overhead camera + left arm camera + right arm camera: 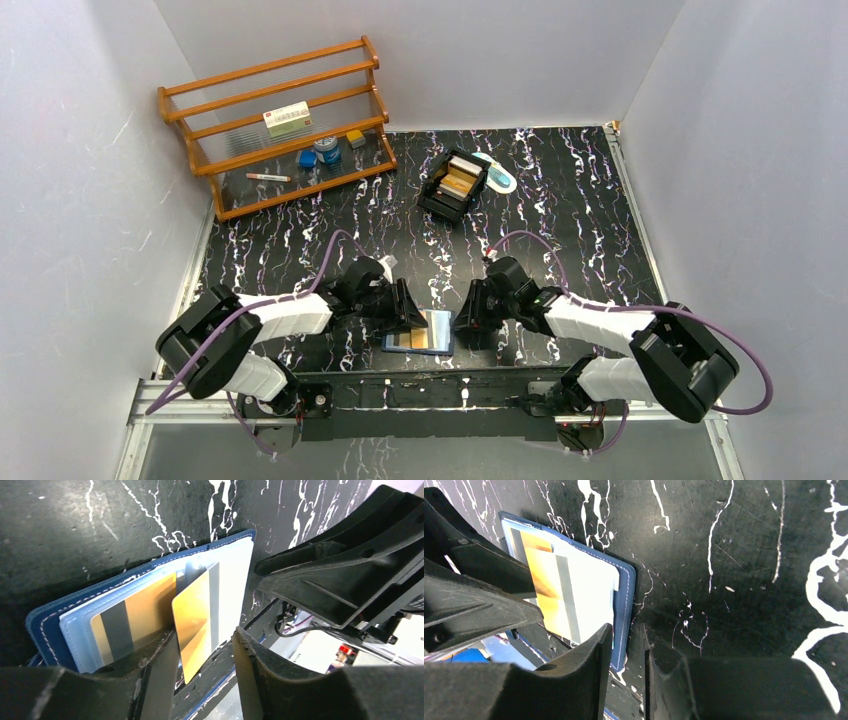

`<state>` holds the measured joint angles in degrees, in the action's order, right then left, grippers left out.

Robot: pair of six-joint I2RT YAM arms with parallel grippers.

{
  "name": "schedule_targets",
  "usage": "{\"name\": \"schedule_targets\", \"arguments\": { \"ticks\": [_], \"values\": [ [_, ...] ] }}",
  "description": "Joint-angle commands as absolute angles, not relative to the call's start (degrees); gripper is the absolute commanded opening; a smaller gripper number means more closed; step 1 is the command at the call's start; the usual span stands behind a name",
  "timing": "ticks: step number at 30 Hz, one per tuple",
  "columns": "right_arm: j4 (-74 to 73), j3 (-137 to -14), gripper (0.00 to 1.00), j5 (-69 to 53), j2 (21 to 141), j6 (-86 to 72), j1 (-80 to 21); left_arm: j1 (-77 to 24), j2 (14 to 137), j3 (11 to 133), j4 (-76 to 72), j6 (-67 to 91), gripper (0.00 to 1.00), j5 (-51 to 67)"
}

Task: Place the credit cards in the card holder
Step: Insert the credit card into the card holder.

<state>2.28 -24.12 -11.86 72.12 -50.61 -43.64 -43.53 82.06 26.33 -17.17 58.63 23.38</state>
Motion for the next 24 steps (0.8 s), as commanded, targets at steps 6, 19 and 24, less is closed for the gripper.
{"name": "schedule_targets", "arguments": {
  "ticks": [6,19,24],
  "values": [
    [0.2,-24.7,0.31,-11.2,67.0,-51.3,-44.1,-43.7,78.7,30.7,-3.8,54.0,0.45,17.2],
    [12.1,-23.3,0.32,-14.0,72.4,-56.9,-47.0,-43.9,79.6,34.5,1.5,50.4,0.49,14.8],
    [12.1,-24.1,0.31,-13.0,75.1,-57.0,-48.1,-43.9,78.7,36.6,7.7,50.1,0.51,10.0]
  ]
}}
